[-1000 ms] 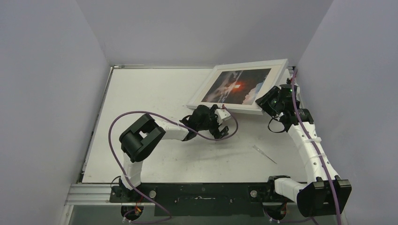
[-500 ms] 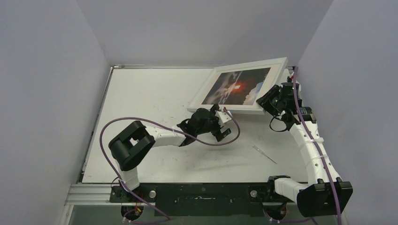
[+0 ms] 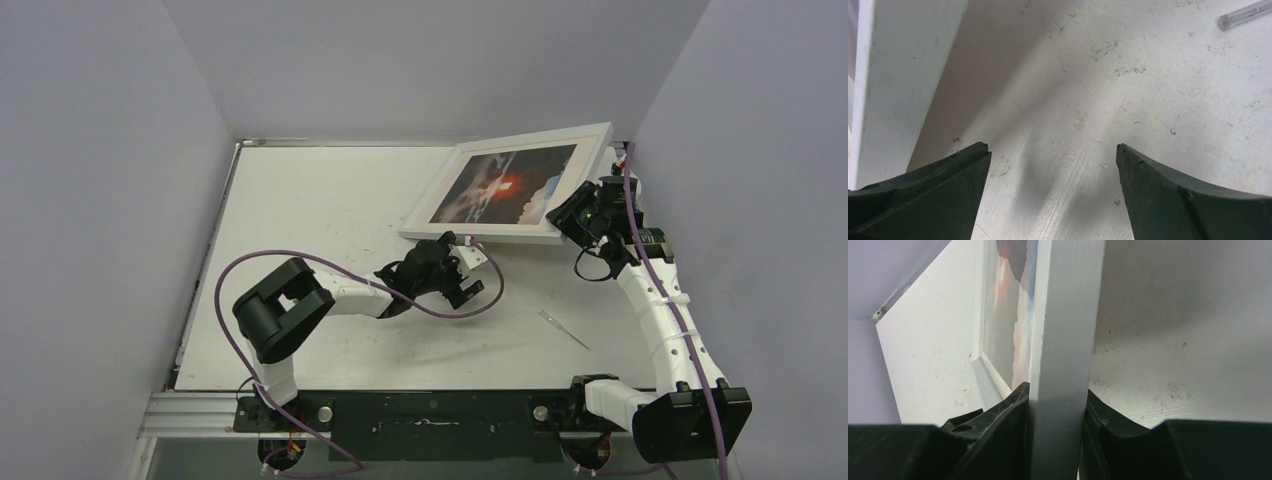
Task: Take the photo out of the frame
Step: Turn over the photo frame at the center of the board.
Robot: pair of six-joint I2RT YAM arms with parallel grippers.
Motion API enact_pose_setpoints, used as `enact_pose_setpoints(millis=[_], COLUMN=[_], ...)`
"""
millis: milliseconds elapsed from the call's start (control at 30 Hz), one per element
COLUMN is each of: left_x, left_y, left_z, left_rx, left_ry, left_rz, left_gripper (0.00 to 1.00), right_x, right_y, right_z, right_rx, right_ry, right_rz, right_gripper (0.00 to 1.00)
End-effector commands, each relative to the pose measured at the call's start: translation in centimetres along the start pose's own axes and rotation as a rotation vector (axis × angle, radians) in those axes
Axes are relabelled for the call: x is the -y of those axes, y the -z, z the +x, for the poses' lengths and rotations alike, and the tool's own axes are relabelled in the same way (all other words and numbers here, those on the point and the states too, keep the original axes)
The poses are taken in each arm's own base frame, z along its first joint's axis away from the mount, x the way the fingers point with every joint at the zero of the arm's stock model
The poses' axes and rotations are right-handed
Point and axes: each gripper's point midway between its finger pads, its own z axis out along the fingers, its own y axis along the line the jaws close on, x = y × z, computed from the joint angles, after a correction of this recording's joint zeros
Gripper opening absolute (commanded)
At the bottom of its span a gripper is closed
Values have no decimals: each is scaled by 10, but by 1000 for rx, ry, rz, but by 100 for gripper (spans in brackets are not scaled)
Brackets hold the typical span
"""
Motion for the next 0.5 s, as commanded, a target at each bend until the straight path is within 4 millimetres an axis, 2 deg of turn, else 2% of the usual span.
enact_pose_setpoints(millis=[0,467], left_x=[-5,-1], left_y=[-3,-26], left_z=[-12,4], left_rx=[25,-25], left_ry=[-3,6], left_rz=[-22,-9], left_gripper=[96,96], right_x=[-21,-19], right_y=[21,27], right_z=[-40,-43], right_rx=[163,180], right_ry=[137,141], right_rz=[-77,-67], right_gripper=[5,5])
